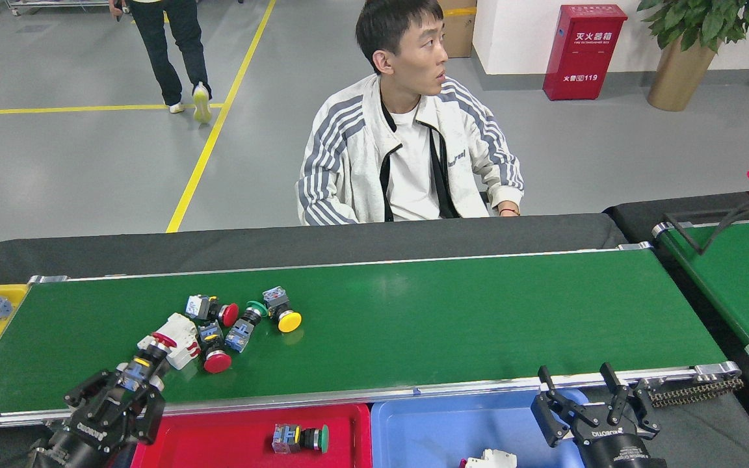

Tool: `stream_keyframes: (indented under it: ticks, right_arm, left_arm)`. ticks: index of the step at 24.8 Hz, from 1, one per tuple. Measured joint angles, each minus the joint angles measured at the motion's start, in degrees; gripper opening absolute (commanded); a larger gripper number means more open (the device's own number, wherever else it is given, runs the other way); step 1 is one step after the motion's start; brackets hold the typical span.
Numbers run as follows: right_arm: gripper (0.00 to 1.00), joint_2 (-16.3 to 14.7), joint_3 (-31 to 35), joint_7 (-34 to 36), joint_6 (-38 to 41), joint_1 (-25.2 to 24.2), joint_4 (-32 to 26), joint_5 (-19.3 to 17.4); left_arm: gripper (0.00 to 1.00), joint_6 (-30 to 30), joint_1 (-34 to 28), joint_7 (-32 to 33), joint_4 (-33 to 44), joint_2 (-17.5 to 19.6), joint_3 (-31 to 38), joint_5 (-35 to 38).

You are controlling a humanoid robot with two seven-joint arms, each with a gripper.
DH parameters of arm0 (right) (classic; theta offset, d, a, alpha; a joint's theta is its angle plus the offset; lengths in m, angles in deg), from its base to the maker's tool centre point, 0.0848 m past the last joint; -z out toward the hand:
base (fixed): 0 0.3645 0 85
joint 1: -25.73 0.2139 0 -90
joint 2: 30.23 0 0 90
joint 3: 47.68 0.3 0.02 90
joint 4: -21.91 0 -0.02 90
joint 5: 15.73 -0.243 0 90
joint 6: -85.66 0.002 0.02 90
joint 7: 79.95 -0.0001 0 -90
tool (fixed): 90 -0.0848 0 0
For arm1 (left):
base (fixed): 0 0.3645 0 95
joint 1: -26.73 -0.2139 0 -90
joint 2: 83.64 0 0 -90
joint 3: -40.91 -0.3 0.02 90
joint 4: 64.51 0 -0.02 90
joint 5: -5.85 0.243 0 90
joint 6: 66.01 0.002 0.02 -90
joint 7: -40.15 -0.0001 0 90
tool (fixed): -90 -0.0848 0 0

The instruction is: Pick switch part from conveyor to tray

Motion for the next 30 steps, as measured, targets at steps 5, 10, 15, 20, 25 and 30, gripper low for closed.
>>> stream_keyframes:
  ticks: [5, 10, 15, 20, 25, 30]
  right_arm:
    - [1.0, 0.0, 0.0, 0.0, -0.1, -0.1, 0.0, 0.0]
    - [1.0, 0.0, 0.0, 0.0, -0.1, -0.3, 0.0, 0.0]
    - [1.0, -0.2, 0.0, 0.0, -0.1, -0.3, 0.0, 0.0]
    - [1.0, -0.2, 0.0, 0.0, -0.1, -0.3, -0.1, 0.0]
    - [1.0, -0.3, 0.0, 0.0, -0.1, -0.6, -0.8, 0.0]
    - [1.0, -0.4, 0.0, 0.0, -0.3, -1.1, -1.2, 0.0]
  left_arm:
    - [1.0, -1.6, -9.1, 0.9, 7.2, -0.6, -0.1, -2.5]
    - [1.0, -1.7, -10.4, 1.2, 7.4, -3.5, 0.1, -2.6]
    - [1.0, 0.3, -10.5, 1.4, 7.3, -6.7, 2.0, -2.4]
    - [1.0, 15.7, -10.9, 1.4, 4.5, -7.5, 5.0, -2.0]
    - [1.0, 18.6, -10.2, 1.5, 3.6, -6.7, 6.3, -2.0]
    - [1.0, 19.2, -3.4, 5.5, 0.3, -5.1, 6.0, -1.9]
